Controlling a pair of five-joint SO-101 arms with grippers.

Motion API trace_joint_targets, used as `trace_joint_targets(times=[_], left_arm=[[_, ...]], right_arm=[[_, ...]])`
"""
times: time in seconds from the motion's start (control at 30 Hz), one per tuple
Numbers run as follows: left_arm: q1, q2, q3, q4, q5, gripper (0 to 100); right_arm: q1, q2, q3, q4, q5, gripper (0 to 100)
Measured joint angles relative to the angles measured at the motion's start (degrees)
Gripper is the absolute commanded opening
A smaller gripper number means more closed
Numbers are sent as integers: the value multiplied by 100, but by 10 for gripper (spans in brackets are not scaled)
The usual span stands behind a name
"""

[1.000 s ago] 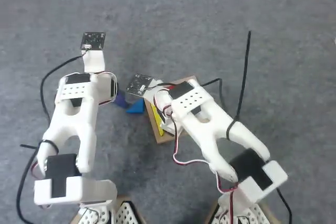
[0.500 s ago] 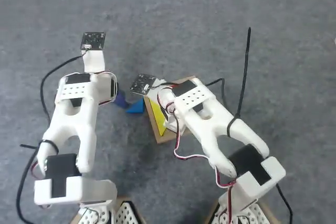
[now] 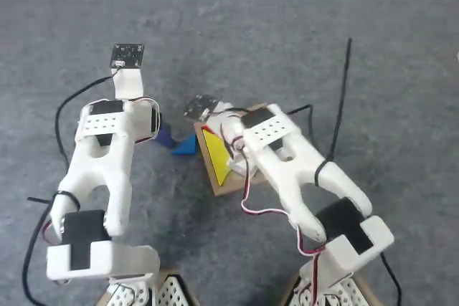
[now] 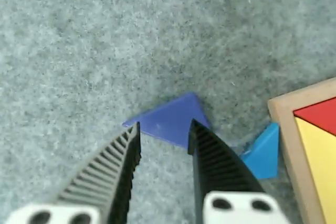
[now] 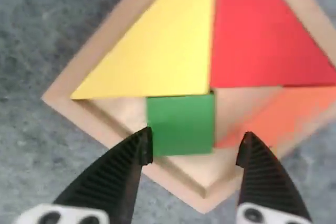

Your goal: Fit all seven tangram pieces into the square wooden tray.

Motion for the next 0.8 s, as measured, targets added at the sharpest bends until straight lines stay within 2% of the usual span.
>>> trace_joint_targets(times=[0.47, 0.8], left_arm=[[0, 0, 0, 0, 0, 148], [0, 0, 0, 0, 0, 148]], right_arm=[[158, -237, 695, -545, -26, 253], [158, -255, 703, -1037, -413, 253]])
